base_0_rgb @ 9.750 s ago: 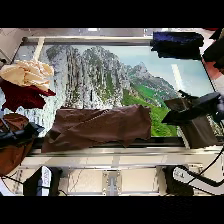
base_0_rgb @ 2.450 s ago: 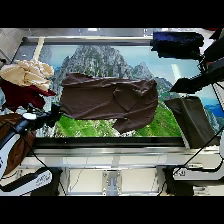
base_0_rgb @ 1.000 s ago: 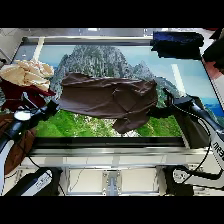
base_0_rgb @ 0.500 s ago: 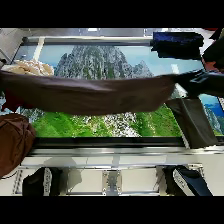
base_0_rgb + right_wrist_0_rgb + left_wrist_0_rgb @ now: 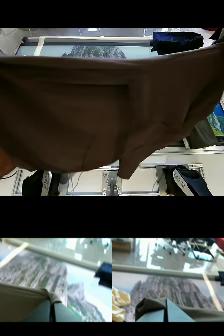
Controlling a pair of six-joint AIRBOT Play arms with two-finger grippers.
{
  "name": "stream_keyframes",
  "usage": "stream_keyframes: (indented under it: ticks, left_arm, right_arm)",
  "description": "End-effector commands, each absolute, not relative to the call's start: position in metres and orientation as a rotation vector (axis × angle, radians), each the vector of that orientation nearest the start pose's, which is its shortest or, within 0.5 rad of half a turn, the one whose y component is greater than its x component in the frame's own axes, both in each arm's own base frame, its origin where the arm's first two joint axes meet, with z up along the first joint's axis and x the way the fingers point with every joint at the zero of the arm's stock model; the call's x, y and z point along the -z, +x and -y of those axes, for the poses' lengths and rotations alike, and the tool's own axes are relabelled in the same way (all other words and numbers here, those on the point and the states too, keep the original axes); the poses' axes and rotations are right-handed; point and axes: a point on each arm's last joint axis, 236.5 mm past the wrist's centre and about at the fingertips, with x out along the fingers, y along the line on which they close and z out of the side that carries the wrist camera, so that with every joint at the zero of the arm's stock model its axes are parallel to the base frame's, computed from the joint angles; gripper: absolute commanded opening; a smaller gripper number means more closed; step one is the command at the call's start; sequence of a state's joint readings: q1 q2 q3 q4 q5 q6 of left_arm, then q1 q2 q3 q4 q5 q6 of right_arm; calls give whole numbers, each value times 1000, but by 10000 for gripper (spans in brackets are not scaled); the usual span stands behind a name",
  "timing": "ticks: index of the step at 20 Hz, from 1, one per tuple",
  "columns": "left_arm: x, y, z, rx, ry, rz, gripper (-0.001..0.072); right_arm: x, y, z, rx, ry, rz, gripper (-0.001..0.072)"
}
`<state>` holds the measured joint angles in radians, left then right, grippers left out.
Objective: Fold the shirts.
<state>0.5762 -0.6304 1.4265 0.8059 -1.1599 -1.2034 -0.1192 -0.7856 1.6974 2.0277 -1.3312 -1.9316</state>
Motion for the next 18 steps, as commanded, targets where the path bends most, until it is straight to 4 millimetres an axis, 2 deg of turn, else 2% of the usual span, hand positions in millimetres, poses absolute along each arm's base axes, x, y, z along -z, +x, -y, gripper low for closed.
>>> stream_keyframes:
  ticks: [1, 4, 6, 8, 10, 12, 14, 16, 18]
  left_arm:
    - [-314, 347, -5, 266, -253, -487, 6]
    - [-207, 420, -4, 269, -184, -745, 6]
    - [-144, 472, -10, 197, -74, -811, 6]
    - [-110, 526, -16, 87, -40, -750, 6]
    - [-94, 563, -2, 66, -60, -674, 7]
    - [-77, 577, 14, 85, -52, -659, 7]
    - [-57, 574, 22, 100, -51, -714, 7]
    - [-36, 559, 22, 111, -47, -813, 7]
    - [-17, 541, 8, 85, 16, -924, 7]
  right_arm:
    - [-313, 350, -55, -376, -74, -622, 14]
    - [-213, 420, -55, -430, 27, -864, 14]
    - [-150, 466, -53, -426, 99, -952, 14]
    - [-93, 506, -46, -392, 158, -990, 14]
    - [-51, 533, -40, -347, 212, -1002, 14]
    - [-28, 549, -35, -311, 236, -999, 14]
    - [-21, 551, -33, -304, 232, -1005, 14]
    - [-16, 539, -36, -325, 229, -1055, 14]
    - [-5, 520, -44, -366, 212, -1139, 15]
